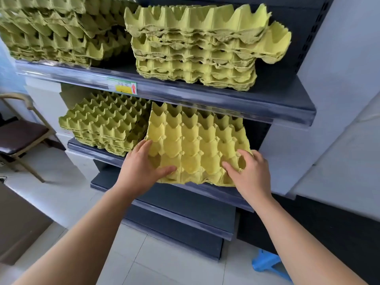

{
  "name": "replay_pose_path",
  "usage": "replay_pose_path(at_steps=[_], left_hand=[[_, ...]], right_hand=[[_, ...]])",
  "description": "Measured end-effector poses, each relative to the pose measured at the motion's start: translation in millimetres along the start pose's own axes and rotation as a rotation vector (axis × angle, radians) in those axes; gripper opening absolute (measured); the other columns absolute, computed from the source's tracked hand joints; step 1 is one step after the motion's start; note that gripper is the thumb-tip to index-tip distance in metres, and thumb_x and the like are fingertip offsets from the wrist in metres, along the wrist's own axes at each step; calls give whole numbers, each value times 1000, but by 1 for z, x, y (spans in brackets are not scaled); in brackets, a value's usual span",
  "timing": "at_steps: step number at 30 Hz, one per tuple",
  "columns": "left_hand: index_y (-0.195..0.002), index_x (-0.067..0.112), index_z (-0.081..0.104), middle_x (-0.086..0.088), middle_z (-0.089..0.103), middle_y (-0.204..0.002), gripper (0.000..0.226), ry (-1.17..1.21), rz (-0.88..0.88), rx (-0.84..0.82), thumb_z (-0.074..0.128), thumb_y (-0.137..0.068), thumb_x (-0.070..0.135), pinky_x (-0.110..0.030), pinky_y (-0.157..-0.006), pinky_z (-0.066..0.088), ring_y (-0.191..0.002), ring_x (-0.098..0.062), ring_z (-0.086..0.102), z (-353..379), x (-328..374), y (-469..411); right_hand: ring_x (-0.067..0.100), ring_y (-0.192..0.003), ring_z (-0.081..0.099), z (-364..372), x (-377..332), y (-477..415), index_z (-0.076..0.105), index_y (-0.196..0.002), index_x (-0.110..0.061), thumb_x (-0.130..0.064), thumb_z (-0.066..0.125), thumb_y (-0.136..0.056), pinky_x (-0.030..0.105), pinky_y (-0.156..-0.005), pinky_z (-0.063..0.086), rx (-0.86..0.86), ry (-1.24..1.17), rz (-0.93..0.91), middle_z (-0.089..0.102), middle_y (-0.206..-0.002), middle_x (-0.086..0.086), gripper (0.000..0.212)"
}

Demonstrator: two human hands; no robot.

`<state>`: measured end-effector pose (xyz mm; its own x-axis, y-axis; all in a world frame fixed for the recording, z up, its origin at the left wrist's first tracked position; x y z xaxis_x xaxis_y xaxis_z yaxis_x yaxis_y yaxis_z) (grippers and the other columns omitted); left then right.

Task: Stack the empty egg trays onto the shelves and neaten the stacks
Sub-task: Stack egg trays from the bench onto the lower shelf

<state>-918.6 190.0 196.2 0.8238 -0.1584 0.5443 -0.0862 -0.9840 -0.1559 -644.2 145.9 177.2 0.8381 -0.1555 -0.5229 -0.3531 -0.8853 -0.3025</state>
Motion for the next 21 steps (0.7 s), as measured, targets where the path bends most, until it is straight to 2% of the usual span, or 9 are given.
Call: replay_pose_path(at_steps=[5,15,19,21], left_hand=[[-147,13,32,-4,33,-153,108,30,0,10,73,-61,65,-43,-112,32,-136,-25,36,0,-19,-50],[-145,9,36,-8,33,-152,96,21,41,12,72,-70,58,-41,-109,35,-136,-25,36,5,-45,-114],[-143,10,39,-7,46,-143,103,48,25,-36,65,-64,72,-44,-102,43,-127,-24,48,9,-57,-128],[-139,8,42,-7,52,-135,100,52,39,-51,67,-65,70,-45,-99,46,-122,-23,51,9,-62,-134]], right_hand=[[34,-120,45,23,-19,-35,57,-127,-16,-52,67,-79,41,-93,43,10,1,-17,49,-134,14,61],[37,-125,40,59,-44,-77,53,-132,-21,-57,61,-81,44,-99,43,-11,80,41,44,-140,16,64],[36,-124,42,69,-49,-78,52,-133,-21,-58,60,-82,43,-98,43,-31,120,70,46,-139,16,64],[35,-122,44,72,-51,-78,52,-133,-21,-58,59,-82,42,-95,44,-31,136,88,48,-137,16,63]])
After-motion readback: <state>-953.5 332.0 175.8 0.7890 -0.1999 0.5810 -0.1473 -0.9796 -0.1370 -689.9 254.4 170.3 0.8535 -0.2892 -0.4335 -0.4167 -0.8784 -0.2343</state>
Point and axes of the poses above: each hand's wrist, its own y-axis away from the middle knuckle, its own z-axis out of the palm, x = y × z, the point moved 2 cm from there along -y, towards the middle knuckle
